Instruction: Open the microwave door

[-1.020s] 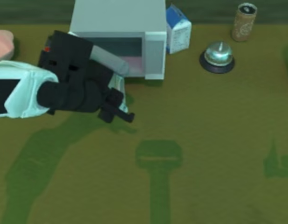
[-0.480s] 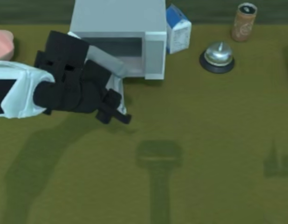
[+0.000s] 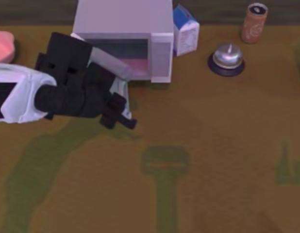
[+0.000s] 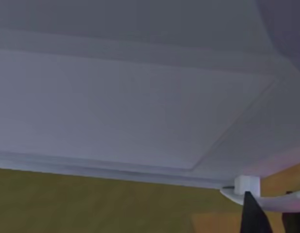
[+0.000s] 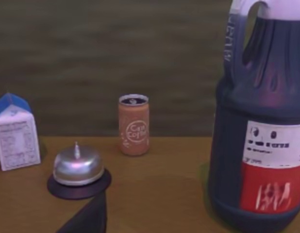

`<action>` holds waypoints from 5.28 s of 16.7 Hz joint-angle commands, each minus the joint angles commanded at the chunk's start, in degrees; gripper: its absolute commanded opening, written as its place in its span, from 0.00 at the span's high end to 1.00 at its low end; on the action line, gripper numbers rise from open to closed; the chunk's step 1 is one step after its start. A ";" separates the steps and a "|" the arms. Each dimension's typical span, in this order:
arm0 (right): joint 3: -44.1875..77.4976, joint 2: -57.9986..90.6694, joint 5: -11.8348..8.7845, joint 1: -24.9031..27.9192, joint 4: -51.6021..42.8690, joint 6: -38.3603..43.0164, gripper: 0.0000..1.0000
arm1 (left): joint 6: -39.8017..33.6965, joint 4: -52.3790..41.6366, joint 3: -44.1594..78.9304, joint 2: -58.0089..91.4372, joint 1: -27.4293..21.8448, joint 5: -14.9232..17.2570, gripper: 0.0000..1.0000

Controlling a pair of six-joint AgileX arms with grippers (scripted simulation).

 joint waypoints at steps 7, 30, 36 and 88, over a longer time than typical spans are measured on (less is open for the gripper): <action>0.00 0.00 0.00 0.00 0.00 0.00 0.00 | 0.00 0.00 0.00 0.00 0.00 0.00 1.00; 0.00 0.00 0.00 0.00 0.00 0.00 0.00 | 3.71 -0.87 -0.82 -0.84 1.69 2.93 1.00; 0.00 0.00 0.00 0.00 0.00 0.00 0.00 | 3.71 -0.87 -0.82 -0.84 1.69 2.93 1.00; 0.00 0.00 0.00 0.00 0.00 0.00 0.00 | 11.15 -3.37 -1.64 -1.90 5.09 8.41 1.00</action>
